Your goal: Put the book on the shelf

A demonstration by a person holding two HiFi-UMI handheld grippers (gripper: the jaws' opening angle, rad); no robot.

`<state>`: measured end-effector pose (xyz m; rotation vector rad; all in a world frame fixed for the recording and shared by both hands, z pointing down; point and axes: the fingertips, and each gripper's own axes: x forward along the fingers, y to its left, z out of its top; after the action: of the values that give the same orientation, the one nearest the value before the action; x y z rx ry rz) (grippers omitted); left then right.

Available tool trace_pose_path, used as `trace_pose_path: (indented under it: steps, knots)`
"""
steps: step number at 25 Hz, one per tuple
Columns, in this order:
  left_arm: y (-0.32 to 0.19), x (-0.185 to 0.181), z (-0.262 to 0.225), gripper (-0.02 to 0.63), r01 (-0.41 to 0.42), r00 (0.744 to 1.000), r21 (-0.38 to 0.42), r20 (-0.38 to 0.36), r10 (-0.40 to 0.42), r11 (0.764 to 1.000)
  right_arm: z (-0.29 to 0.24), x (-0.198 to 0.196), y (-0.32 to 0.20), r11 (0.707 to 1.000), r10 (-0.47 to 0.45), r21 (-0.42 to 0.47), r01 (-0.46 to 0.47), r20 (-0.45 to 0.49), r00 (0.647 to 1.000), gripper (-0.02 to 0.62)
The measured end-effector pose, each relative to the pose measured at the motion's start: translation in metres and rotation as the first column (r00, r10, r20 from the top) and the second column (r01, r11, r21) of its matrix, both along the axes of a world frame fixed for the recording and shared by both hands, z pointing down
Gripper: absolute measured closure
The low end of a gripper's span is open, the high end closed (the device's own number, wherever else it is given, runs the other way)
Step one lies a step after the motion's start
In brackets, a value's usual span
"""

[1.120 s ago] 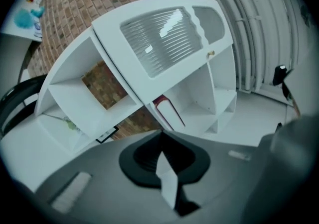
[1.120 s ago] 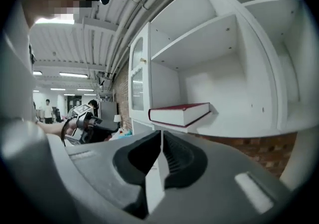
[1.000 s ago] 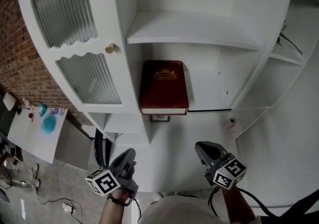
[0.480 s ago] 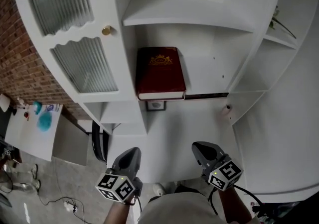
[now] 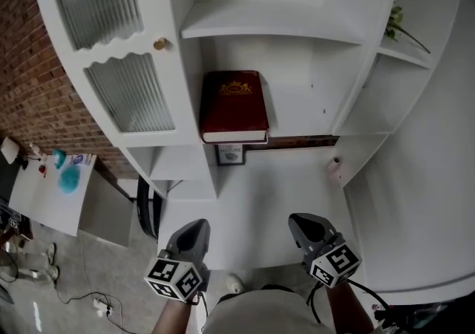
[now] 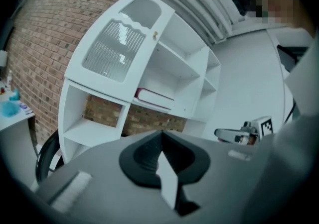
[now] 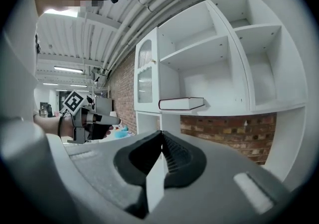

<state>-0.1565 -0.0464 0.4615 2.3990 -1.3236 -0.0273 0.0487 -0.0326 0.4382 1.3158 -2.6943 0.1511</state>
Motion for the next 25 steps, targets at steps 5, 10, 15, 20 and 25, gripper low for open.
trace_pose_path:
  steps: [5, 10, 15, 20, 25]
  knots:
    - [0.023, 0.012, -0.005, 0.6, 0.05, 0.999, 0.017, -0.001, -0.05, 0.999, -0.003, 0.019, 0.02, 1.0, -0.012, 0.013, 0.012, -0.008, 1.0, 0.594]
    - [0.057, 0.028, -0.017, 0.6, 0.084, 0.996, 0.041, 0.016, -0.085, 0.996, -0.004, 0.039, 0.047, 0.999, -0.046, 0.011, 0.046, -0.028, 0.999, 0.594]
    - [0.099, 0.039, -0.015, 0.598, 0.115, 0.992, 0.054, 0.043, -0.117, 0.992, 0.002, 0.055, 0.079, 0.998, -0.063, 0.016, 0.063, -0.009, 0.998, 0.594]
    - [0.138, 0.043, -0.007, 0.598, 0.133, 0.99, 0.038, 0.047, -0.135, 0.99, 0.015, 0.056, 0.105, 0.997, -0.082, -0.008, 0.082, 0.024, 0.996, 0.594]
    - [0.156, 0.033, -0.008, 0.598, 0.128, 0.987, 0.056, 0.095, -0.133, 0.99, 0.006, 0.041, 0.129, 0.994, -0.104, 0.019, 0.103, 0.031, 0.994, 0.594]
